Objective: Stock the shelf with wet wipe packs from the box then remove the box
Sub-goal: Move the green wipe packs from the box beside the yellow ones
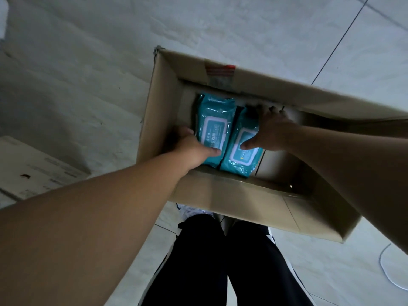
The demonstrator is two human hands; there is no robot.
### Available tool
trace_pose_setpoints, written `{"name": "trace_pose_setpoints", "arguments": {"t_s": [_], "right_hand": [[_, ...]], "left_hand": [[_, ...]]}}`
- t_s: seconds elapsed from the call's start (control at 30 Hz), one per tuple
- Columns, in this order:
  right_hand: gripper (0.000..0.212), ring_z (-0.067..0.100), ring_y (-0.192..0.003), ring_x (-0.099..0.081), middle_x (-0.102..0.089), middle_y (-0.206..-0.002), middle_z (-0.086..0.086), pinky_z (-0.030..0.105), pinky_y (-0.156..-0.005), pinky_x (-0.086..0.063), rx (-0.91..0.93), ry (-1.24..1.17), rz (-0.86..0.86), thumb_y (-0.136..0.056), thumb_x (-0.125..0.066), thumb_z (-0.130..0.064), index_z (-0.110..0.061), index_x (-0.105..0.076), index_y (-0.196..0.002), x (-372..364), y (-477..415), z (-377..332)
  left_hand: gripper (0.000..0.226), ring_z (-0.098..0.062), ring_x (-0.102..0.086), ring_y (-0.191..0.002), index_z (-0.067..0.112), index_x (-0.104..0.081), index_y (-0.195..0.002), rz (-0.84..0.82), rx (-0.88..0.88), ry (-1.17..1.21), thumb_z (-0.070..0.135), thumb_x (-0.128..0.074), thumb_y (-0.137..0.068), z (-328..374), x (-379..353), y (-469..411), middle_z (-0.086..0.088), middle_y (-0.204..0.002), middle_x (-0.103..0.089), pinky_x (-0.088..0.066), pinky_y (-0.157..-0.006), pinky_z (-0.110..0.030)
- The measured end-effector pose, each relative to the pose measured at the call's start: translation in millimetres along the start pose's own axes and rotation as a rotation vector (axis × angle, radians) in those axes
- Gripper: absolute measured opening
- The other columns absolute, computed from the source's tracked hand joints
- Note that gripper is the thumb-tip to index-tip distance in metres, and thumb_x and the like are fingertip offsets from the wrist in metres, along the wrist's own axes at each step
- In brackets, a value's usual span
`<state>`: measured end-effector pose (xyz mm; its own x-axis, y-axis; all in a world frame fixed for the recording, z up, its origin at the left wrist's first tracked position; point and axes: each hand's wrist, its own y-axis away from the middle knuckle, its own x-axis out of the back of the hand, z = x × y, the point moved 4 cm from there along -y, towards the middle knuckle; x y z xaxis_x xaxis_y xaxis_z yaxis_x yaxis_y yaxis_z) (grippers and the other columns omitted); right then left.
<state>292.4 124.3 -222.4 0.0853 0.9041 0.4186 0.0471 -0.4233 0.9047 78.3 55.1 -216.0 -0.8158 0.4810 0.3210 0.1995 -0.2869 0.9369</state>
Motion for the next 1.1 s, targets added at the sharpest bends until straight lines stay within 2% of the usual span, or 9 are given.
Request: {"name": "trace_pose_setpoints", "arguments": {"t_s": [0.13, 0.2, 0.27, 0.33, 0.43, 0.53, 0.67, 0.93, 1.1], "right_hand": [[0.121, 0.037, -0.136, -0.04, -0.045, -0.148, 0.019, 0.044, -0.111, -0.037, -0.046, 0.022, -0.005, -0.058, -0.079, -0.072, -0.012, -0.032, -0.152, -7, -6, 7], [0.118, 0.035, -0.137, -0.043, -0.047, -0.149, 0.015, 0.043, -0.111, -0.036, -0.029, 0.027, 0.008, -0.06, -0.078, -0.073, -0.015, -0.034, -0.152, -6, -6, 10], [0.112, 0.031, -0.133, -0.05, -0.052, -0.147, 0.01, 0.041, -0.11, -0.04, 0.006, -0.024, -0.03, -0.06, -0.082, -0.068, -0.02, -0.038, -0.152, -3, -3, 12], [0.102, 0.028, -0.119, -0.062, -0.064, -0.134, 0.008, 0.039, -0.104, -0.049, 0.002, -0.087, -0.122, -0.058, -0.087, -0.062, -0.017, -0.051, -0.142, -2, 2, 13], [0.087, 0.026, -0.105, -0.068, -0.071, -0.119, 0.006, 0.036, -0.098, -0.053, -0.009, -0.026, -0.213, -0.058, -0.087, -0.062, -0.016, -0.064, -0.129, -3, 13, 11], [0.085, 0.027, -0.109, -0.066, -0.069, -0.121, 0.006, 0.034, -0.095, -0.053, 0.008, -0.013, -0.13, -0.061, -0.086, -0.061, -0.021, -0.06, -0.132, -2, 27, 10], [0.072, 0.021, -0.1, -0.065, -0.07, -0.117, 0.002, 0.031, -0.089, -0.054, 0.048, -0.116, -0.065, -0.066, -0.088, -0.05, -0.026, -0.061, -0.128, -2, 50, 14], [0.047, 0.019, -0.086, -0.062, -0.064, -0.093, -0.006, 0.029, -0.07, -0.049, 0.09, -0.179, 0.11, -0.072, -0.085, -0.039, -0.027, -0.06, -0.11, 32, 134, 24], [0.045, 0.02, -0.089, -0.066, -0.069, -0.096, -0.005, 0.035, -0.078, -0.058, 0.1, -0.27, 0.13, -0.072, -0.085, -0.036, -0.027, -0.06, -0.109, 66, 195, 27]], "left_hand": [[0.105, -0.027, -0.054, -0.122, 0.023, -0.053, -0.128, 0.041, 0.044, -0.122, 0.068, -0.085, -0.039, -1, -12, -3, -0.005, -0.136, -0.054, -0.047, -0.104, -0.044], [0.081, -0.03, -0.043, -0.127, 0.023, -0.048, -0.119, 0.105, 0.023, -0.181, 0.057, -0.087, -0.058, 0, -14, -1, -0.008, -0.135, -0.043, -0.042, -0.106, -0.045], [0.067, -0.027, -0.052, -0.117, 0.022, -0.044, -0.108, 0.098, -0.046, -0.13, 0.045, -0.089, -0.065, 2, -21, -1, -0.006, -0.123, -0.051, -0.048, -0.097, -0.04], [0.068, -0.025, -0.06, -0.107, 0.017, -0.043, -0.114, 0.098, -0.057, -0.022, 0.036, -0.09, -0.068, 4, -25, -1, -0.004, -0.117, -0.057, -0.05, -0.087, -0.035], [0.081, -0.022, -0.063, -0.105, 0.015, -0.046, -0.129, 0.087, -0.017, 0.071, 0.038, -0.091, -0.066, 7, -27, -1, 0.002, -0.119, -0.06, -0.053, -0.089, -0.035], [0.06, -0.018, -0.07, -0.09, 0.023, -0.064, -0.113, 0.042, -0.09, 0.018, 0.047, -0.087, -0.063, 14, -30, 4, 0.003, -0.107, -0.072, -0.06, -0.084, -0.039], [0.047, -0.022, -0.069, -0.088, 0.019, -0.062, -0.106, 0.17, -0.206, -0.02, 0.04, -0.084, -0.071, 26, -19, 17, 0.001, -0.103, -0.071, -0.06, -0.079, -0.038], [0.049, -0.024, -0.07, -0.085, 0.018, -0.068, -0.104, 0.177, -0.239, -0.227, 0.045, -0.083, -0.067, 35, 23, 78, -0.003, -0.101, -0.074, -0.06, -0.078, -0.038], [0.047, -0.022, -0.072, -0.079, 0.016, -0.072, -0.104, 0.099, -0.177, -0.302, 0.046, -0.084, -0.07, 38, 54, 131, -0.005, -0.097, -0.076, -0.06, -0.073, -0.034]]}}
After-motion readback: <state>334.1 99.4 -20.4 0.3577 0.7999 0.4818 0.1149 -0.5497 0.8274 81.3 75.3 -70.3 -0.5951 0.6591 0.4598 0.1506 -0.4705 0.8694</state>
